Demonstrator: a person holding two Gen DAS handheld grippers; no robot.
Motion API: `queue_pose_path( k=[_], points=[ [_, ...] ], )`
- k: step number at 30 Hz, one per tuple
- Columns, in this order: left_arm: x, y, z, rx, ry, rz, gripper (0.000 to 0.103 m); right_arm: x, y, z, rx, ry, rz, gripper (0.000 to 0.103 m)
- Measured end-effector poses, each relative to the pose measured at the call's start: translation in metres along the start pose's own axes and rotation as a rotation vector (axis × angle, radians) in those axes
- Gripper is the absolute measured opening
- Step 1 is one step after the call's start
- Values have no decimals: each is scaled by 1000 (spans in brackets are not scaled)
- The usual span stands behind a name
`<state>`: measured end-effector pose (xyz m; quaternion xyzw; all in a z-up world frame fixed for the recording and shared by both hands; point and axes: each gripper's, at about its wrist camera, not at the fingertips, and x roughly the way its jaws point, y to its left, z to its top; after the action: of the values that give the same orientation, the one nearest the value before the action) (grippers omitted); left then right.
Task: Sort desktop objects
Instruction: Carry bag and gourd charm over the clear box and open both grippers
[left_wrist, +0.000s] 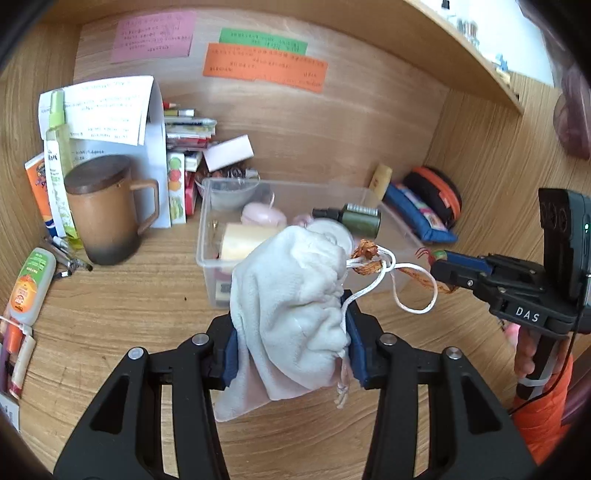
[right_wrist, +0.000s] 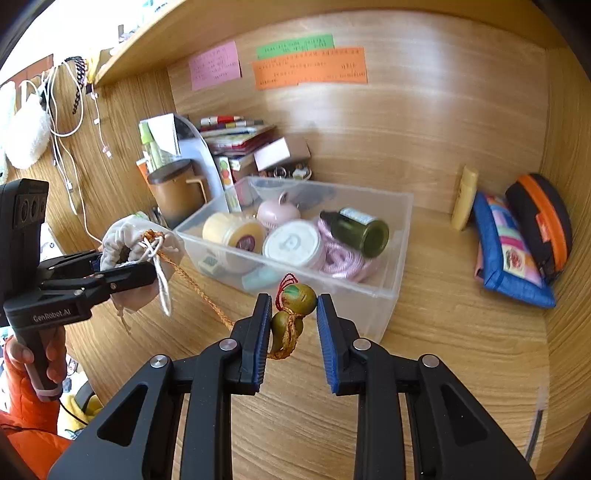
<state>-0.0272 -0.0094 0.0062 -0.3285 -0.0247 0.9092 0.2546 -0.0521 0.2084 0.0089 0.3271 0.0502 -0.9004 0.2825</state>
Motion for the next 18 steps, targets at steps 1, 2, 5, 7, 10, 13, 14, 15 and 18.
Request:
queue_pose_path(
  k=[1, 2, 5, 7, 10, 13, 14, 15, 18],
  points=[
    [-2, -1, 3, 5, -10, 5, 47, -1, 0, 1, -3, -5, -3, 23],
    [-3, 0, 5, 6, -17, 5, 47, -2, 0, 3, -7, -9, -6, 23],
    [-4, 0, 12, 11, -27, 1, 47, -3, -1, 11, -10, -25, -15, 23],
    [-3, 0, 18, 20, -35, 4, 47, -4, 0, 16, -14, -37, -18, 23],
    [-4, -1, 26, 35, -58, 5, 47, -5, 2, 25, -35, -57, -23, 23],
    [-7, -1, 35, 40, -77, -6, 47, -1, 6, 33, -59, -64, -22, 23],
    [-8, 0, 39, 43, -82, -3, 47, 0, 7, 36, -65, -65, -22, 23],
    [-8, 1, 42, 43, -88, 1, 47, 3, 7, 39, -69, -67, -18, 23],
    [-9, 3, 52, 55, -107, 12, 47, 10, 9, 49, -77, -70, -13, 23]
  ],
)
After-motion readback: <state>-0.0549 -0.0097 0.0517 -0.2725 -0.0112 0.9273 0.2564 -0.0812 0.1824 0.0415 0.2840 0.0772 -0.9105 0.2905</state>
